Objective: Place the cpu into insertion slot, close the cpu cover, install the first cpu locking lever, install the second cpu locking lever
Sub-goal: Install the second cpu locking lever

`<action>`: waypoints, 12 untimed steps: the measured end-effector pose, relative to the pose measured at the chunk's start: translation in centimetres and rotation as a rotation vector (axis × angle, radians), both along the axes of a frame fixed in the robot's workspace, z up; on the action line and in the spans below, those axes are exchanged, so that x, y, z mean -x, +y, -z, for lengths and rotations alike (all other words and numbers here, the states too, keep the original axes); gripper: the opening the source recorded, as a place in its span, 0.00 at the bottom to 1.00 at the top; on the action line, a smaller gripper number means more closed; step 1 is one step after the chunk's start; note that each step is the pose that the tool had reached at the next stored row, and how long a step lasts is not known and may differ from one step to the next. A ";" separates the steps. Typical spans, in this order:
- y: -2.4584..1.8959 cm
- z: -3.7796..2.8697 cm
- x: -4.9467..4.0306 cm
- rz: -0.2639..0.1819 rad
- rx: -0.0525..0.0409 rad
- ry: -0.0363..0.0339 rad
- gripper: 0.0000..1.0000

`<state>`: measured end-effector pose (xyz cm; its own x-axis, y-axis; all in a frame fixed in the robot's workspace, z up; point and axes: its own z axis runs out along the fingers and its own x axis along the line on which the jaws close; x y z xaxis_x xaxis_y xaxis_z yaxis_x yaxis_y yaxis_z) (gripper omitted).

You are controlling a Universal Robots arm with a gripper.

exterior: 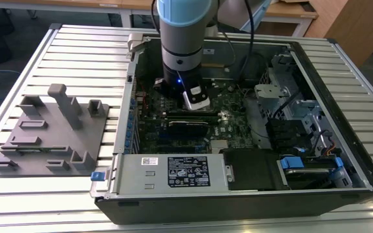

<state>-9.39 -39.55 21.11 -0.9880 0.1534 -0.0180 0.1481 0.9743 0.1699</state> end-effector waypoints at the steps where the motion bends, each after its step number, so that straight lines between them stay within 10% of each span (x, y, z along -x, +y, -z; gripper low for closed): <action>1: 0.00 -0.25 0.00 0.000 0.0000 0.0000 0.10; 6: 0.01 -1.12 -0.01 0.000 0.0015 -0.0002 0.10; 10: 0.09 -1.13 0.00 0.000 0.0363 0.0000 0.10; 12: 0.10 -1.13 0.00 0.000 0.0387 0.0000 0.10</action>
